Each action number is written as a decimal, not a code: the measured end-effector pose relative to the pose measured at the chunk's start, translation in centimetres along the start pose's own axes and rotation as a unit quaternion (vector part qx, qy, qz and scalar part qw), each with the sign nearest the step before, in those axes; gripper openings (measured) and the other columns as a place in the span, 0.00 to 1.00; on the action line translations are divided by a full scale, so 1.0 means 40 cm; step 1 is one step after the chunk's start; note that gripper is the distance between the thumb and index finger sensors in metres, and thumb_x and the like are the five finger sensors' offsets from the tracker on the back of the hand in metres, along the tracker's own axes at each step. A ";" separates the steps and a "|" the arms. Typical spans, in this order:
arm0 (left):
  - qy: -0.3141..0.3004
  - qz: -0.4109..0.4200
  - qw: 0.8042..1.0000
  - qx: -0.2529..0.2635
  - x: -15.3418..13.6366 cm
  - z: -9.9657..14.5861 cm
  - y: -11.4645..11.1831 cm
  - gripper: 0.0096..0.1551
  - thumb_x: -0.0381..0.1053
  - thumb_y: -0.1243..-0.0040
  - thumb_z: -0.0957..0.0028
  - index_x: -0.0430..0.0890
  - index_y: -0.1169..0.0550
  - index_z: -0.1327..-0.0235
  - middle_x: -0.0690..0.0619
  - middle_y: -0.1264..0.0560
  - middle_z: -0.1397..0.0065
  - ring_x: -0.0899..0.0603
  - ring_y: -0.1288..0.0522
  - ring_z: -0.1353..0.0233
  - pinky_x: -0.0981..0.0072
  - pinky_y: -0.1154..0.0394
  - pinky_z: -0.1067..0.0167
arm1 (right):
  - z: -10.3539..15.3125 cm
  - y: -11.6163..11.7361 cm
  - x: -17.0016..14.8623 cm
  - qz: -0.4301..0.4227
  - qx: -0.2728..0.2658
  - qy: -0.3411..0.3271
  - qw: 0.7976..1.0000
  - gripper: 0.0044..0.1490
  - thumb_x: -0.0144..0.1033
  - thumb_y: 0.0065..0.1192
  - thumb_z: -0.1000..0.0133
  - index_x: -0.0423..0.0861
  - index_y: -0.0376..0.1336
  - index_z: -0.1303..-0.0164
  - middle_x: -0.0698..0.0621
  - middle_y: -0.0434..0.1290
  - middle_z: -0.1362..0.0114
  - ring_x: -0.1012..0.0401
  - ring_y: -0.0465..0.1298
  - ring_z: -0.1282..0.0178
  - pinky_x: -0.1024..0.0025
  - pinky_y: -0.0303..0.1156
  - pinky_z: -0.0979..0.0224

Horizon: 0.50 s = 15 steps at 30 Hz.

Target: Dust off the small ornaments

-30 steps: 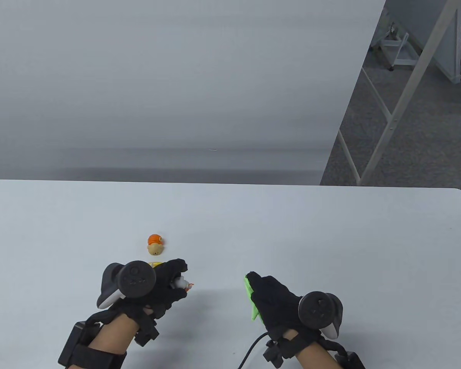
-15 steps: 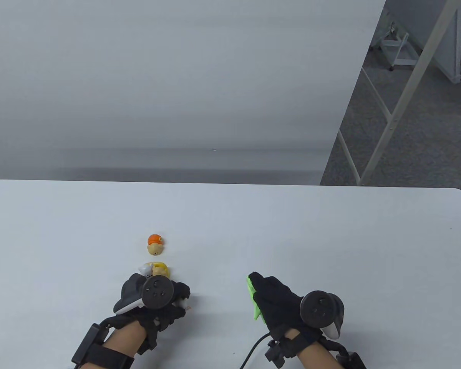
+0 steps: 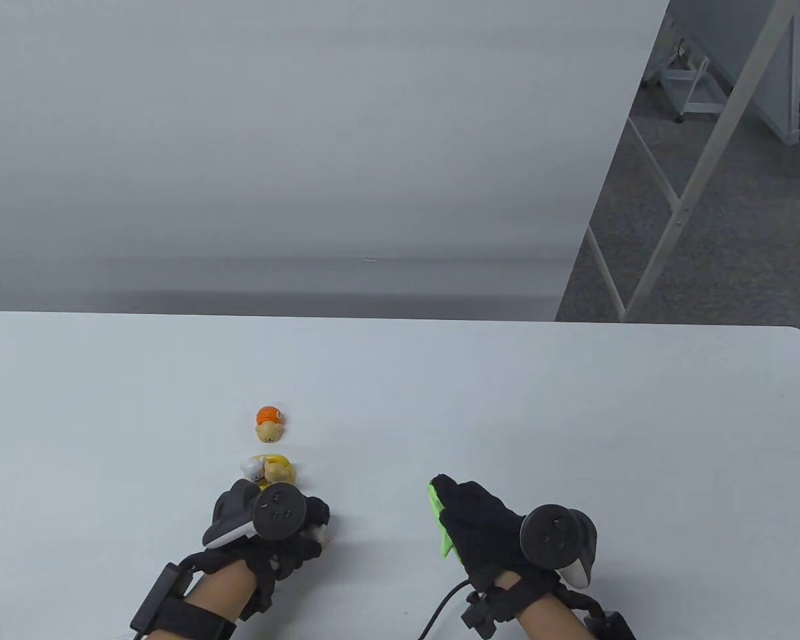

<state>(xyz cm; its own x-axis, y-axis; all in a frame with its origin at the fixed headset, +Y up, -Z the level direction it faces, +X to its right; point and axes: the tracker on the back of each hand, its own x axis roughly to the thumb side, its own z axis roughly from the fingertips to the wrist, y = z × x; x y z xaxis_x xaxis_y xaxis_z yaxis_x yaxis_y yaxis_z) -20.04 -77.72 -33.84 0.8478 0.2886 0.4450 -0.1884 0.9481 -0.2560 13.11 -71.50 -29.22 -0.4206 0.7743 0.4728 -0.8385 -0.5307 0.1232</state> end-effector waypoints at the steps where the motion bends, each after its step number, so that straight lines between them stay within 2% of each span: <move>1: -0.001 -0.001 1.000 0.001 0.000 0.001 0.000 0.36 0.49 0.15 0.57 0.42 0.20 0.36 0.41 0.19 0.33 0.31 0.14 0.43 0.37 0.14 0.51 | 0.000 -0.001 -0.002 -0.002 0.000 0.002 1.000 0.28 0.23 0.67 0.41 0.31 0.66 0.31 0.22 0.76 0.40 0.37 0.80 0.53 0.28 0.75 0.44; 3: -0.003 -0.008 1.000 0.002 0.002 0.004 0.004 0.39 0.51 0.15 0.57 0.41 0.21 0.34 0.40 0.20 0.32 0.31 0.14 0.42 0.36 0.15 0.50 | 0.001 -0.002 -0.003 -0.003 -0.001 0.002 1.000 0.28 0.23 0.67 0.41 0.31 0.66 0.31 0.22 0.76 0.40 0.37 0.80 0.53 0.28 0.75 0.44; 4: -0.001 -0.015 1.000 0.005 0.001 0.009 0.011 0.43 0.53 0.15 0.58 0.41 0.23 0.31 0.39 0.22 0.29 0.31 0.15 0.41 0.35 0.16 0.50 | 0.001 -0.003 -0.002 -0.005 -0.002 0.002 1.000 0.28 0.23 0.67 0.41 0.31 0.66 0.31 0.22 0.76 0.40 0.37 0.80 0.53 0.28 0.75 0.44; 7: 0.002 -0.008 1.000 0.028 -0.011 0.024 0.049 0.48 0.57 0.15 0.59 0.40 0.25 0.28 0.38 0.25 0.27 0.31 0.16 0.40 0.35 0.16 0.50 | 0.002 -0.004 -0.002 -0.001 -0.003 0.001 1.000 0.28 0.23 0.67 0.41 0.31 0.66 0.31 0.22 0.76 0.40 0.37 0.80 0.53 0.28 0.75 0.44; 11: 0.011 0.006 0.998 0.067 -0.032 0.047 0.115 0.47 0.54 0.15 0.58 0.39 0.25 0.28 0.39 0.24 0.29 0.32 0.16 0.41 0.38 0.15 0.52 | 0.002 -0.004 -0.002 0.000 -0.003 0.001 1.000 0.28 0.23 0.67 0.41 0.31 0.66 0.31 0.22 0.76 0.40 0.37 0.80 0.53 0.28 0.75 0.44; 15: 0.042 0.016 0.991 0.125 -0.079 0.061 0.205 0.45 0.51 0.16 0.56 0.39 0.26 0.27 0.38 0.26 0.27 0.31 0.17 0.39 0.37 0.16 0.50 | 0.002 -0.005 -0.003 -0.003 -0.006 0.001 1.000 0.28 0.23 0.67 0.41 0.31 0.66 0.31 0.22 0.76 0.40 0.37 0.80 0.53 0.28 0.75 0.44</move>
<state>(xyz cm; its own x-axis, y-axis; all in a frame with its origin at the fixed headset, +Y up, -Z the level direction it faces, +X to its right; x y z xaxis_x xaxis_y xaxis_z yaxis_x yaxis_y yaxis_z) -25.47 -70.52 -35.27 0.8758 0.3175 0.3636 -0.3241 0.9450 -0.0446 13.36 -71.52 -29.24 -0.4166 0.7781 0.4701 -0.8452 -0.5219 0.1148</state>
